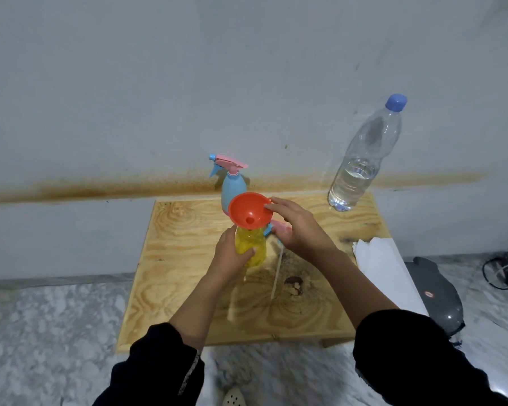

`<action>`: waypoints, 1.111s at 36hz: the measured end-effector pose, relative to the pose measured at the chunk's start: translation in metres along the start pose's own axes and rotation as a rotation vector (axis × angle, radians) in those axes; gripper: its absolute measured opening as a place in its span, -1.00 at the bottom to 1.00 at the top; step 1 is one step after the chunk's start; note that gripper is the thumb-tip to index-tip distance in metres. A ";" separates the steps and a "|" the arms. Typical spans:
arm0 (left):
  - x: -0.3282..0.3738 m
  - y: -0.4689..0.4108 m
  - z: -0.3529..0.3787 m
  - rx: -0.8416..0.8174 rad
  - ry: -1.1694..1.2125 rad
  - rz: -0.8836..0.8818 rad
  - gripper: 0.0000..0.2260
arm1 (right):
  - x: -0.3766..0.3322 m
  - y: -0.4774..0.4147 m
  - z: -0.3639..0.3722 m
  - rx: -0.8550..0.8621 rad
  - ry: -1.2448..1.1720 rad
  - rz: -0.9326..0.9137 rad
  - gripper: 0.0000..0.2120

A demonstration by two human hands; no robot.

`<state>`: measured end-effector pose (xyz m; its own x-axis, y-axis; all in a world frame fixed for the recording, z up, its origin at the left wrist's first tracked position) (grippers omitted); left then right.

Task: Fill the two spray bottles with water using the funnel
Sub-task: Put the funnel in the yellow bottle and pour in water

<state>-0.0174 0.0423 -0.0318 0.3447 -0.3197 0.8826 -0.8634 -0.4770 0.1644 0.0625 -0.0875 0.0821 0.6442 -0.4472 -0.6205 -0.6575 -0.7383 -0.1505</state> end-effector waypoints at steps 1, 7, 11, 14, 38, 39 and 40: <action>0.002 0.003 -0.002 0.007 -0.043 -0.010 -0.36 | 0.001 0.001 -0.003 -0.004 -0.003 0.002 -0.55; 0.016 0.032 -0.006 0.038 -0.350 -0.111 -0.34 | 0.022 0.023 -0.028 -0.062 0.130 0.043 -0.49; 0.030 0.053 0.009 0.036 -0.472 -0.078 -0.44 | 0.047 0.047 -0.055 -0.112 0.273 0.114 -0.46; 0.050 0.069 0.031 0.010 -0.546 -0.064 -0.42 | 0.067 0.068 -0.077 -0.125 0.328 0.156 -0.42; 0.338 -0.096 0.135 -0.042 -0.337 0.476 -0.33 | 0.211 0.012 -0.156 0.005 0.130 0.464 -0.31; 0.342 -0.105 0.139 -0.046 -0.308 0.489 -0.34 | 0.217 0.004 -0.153 0.016 0.093 0.478 -0.27; 0.345 -0.113 0.142 -0.051 -0.273 0.494 -0.35 | 0.220 -0.003 -0.150 0.032 0.049 0.488 -0.24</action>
<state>0.2518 -0.1302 0.1912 -0.0282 -0.6986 0.7150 -0.9607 -0.1786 -0.2125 0.2650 -0.2596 0.0618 0.2756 -0.7609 -0.5874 -0.8983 -0.4214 0.1244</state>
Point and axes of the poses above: each hand's wrist, its own y-axis away from the middle knuckle, its own z-axis out of the palm, x = y × z, the point moved 8 cm from there along -y, towards the middle knuckle, and after that the axes turned 4 degrees about y, right-handed, at the moved point
